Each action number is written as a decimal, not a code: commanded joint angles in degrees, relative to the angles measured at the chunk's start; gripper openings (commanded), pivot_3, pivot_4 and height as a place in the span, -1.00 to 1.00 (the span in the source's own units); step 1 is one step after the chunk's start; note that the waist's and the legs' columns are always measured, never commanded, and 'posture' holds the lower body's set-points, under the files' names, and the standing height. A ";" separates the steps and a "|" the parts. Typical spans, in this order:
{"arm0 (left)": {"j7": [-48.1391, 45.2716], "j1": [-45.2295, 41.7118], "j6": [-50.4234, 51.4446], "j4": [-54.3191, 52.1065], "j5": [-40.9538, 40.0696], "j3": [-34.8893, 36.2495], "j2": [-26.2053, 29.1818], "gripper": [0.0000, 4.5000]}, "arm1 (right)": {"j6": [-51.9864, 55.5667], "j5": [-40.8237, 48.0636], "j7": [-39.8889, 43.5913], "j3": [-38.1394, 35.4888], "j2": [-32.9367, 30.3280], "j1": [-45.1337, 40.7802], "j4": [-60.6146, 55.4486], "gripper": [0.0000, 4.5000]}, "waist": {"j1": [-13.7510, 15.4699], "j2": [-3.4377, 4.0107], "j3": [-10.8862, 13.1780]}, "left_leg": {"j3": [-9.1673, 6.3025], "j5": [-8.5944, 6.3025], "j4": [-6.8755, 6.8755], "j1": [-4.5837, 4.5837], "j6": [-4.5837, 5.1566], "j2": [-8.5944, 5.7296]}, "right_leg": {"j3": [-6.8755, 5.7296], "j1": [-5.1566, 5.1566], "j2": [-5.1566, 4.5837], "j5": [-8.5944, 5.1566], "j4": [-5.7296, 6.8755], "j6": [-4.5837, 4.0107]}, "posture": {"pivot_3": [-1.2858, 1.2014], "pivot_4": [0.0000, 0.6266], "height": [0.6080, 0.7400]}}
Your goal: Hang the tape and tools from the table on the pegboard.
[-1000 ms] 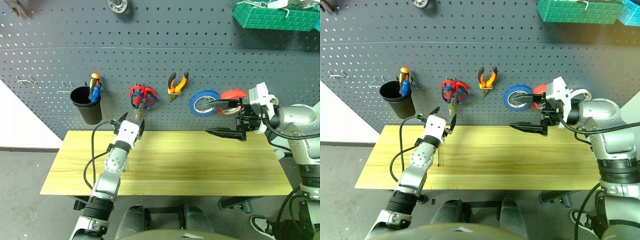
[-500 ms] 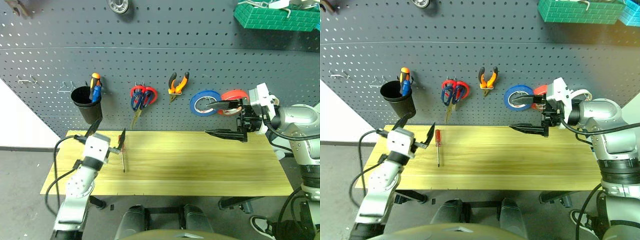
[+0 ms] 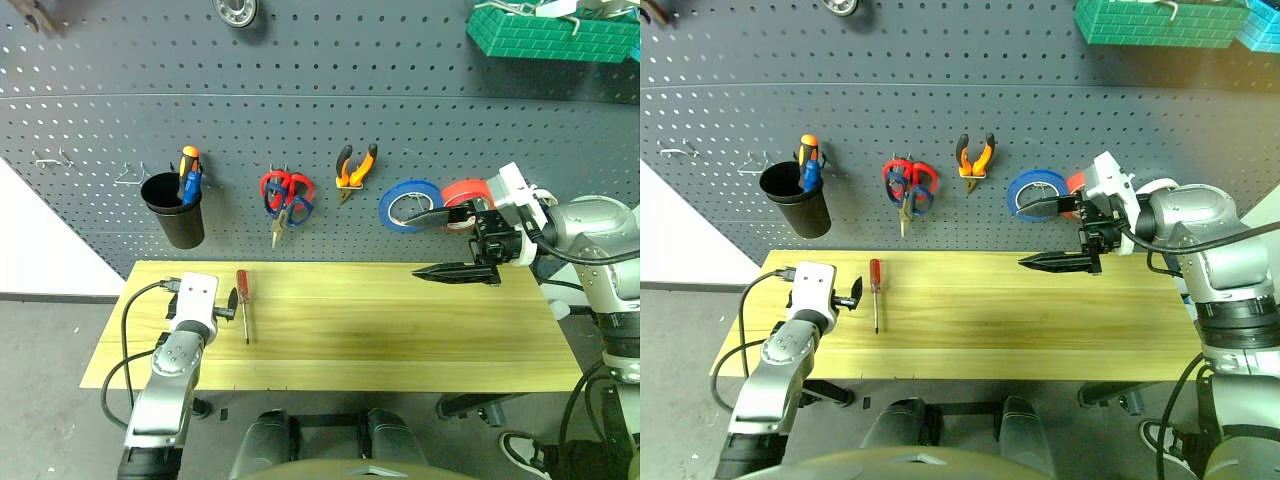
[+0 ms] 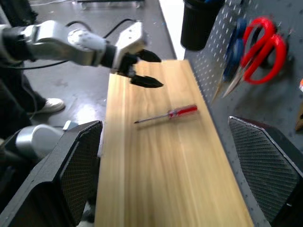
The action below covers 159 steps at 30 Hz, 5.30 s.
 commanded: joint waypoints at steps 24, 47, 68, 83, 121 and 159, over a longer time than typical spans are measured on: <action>5.47 -22.55 4.74 24.02 -0.50 1.49 -2.75 0.99 | -15.69 -14.77 -3.90 12.74 19.37 -4.90 20.36 1.00 | 1.23 -0.51 1.40 | -0.13 0.00 -0.11 -0.17 -0.01 -0.04 | -0.03 -0.21 -0.06 -0.02 0.06 -0.14 | 0.17 -0.43 1.00; 9.88 -40.43 -0.60 57.88 -8.17 10.33 -4.69 0.99 | -23.16 -20.83 -6.55 13.11 23.53 -7.26 29.03 1.00 | 0.40 -0.42 3.79 | -0.41 0.00 -0.13 -0.82 -0.04 -0.15 | -0.38 -0.69 -0.49 0.13 0.03 0.07 | 0.12 -0.35 1.00; 8.60 -39.05 -0.91 57.25 -8.81 9.28 -4.14 0.61 | -31.65 -23.61 -12.11 11.80 23.42 -9.10 37.86 1.00 | -0.30 -0.40 3.80 | -0.50 0.01 -0.20 -0.83 -0.09 -0.22 | -0.52 -0.67 -0.60 0.15 0.01 0.10 | 0.12 -0.35 1.00; 10.42 -30.25 14.16 36.50 -9.41 7.54 -6.78 -0.60 | -29.62 -22.89 -6.62 11.68 22.25 -8.15 34.36 1.00 | -0.36 -0.38 3.81 | -0.53 -0.09 -0.24 -0.84 -0.26 -0.22 | -0.52 -0.67 -0.67 0.14 -0.01 0.09 | 0.12 -0.41 1.00; -11.40 5.20 -1.97 -20.79 -9.16 2.95 12.93 -0.60 | -7.41 -3.26 -1.47 -0.56 7.58 -2.75 -0.73 1.00 | 0.06 -0.25 2.10 | -0.39 0.14 -0.20 -1.61 -0.28 -0.22 | -0.52 -1.46 -0.49 0.10 -0.02 -0.22 | 0.14 -0.85 1.00; -3.97 -42.17 -1.64 -13.37 -12.64 8.50 17.18 -0.60 | 1.75 6.41 -8.63 -3.86 8.01 -8.38 -4.47 1.00 | 2.75 -0.29 -2.15 | -0.42 0.26 -0.08 -0.45 -0.39 -0.05 | -0.97 0.21 0.13 0.38 -0.59 -0.21 | 0.15 -0.98 1.00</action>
